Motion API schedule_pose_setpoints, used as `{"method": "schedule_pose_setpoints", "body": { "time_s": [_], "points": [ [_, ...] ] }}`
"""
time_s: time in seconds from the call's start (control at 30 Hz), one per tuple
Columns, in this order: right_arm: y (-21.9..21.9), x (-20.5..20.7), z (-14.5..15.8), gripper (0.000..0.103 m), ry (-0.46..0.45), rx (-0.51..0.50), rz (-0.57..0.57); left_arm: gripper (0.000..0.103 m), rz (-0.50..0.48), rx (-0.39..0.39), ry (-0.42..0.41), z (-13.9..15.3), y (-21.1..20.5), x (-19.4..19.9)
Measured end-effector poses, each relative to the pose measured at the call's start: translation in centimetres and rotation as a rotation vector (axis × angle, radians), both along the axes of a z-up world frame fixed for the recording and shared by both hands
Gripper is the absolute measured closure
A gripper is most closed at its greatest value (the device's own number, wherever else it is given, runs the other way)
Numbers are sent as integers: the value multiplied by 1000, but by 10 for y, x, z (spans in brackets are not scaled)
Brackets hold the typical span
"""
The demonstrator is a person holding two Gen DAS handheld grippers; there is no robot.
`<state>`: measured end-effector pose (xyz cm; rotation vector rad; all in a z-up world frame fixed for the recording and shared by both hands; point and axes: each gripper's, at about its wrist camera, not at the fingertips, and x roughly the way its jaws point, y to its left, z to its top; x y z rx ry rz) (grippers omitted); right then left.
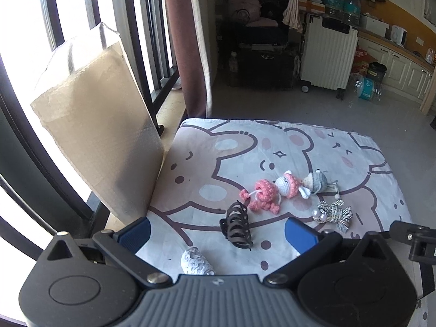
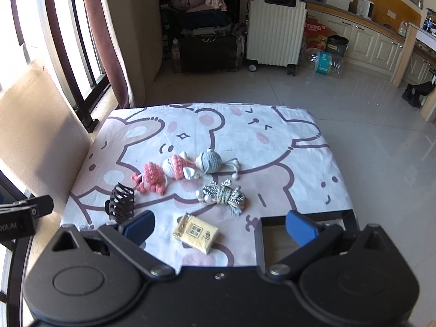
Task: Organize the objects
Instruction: 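Move the left tool to the white lace scrunchie while the right tool approaches the yellow tissue packet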
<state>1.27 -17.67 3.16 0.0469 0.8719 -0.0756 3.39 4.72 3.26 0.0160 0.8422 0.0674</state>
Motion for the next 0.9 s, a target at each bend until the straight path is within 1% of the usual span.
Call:
{"method": "schedule_pose_setpoints", "body": {
  "time_s": [0.1,0.27,0.67,0.8,0.9],
  "points": [
    [-2,13,-5,0,5,29,6,0,27,4,14,-7,11,12],
    [2,35,-19,0,12,23,8,0,41,21,46,-26,22,30],
    [10,90,-71,0,99,69,-23,0,49,23,171,-102,39,65],
    [8,100,-92,0,119,91,-71,1,53,6,208,-125,47,71],
    [6,103,-110,0,129,130,-102,1,44,-5,218,-141,52,71]
  ]
}}
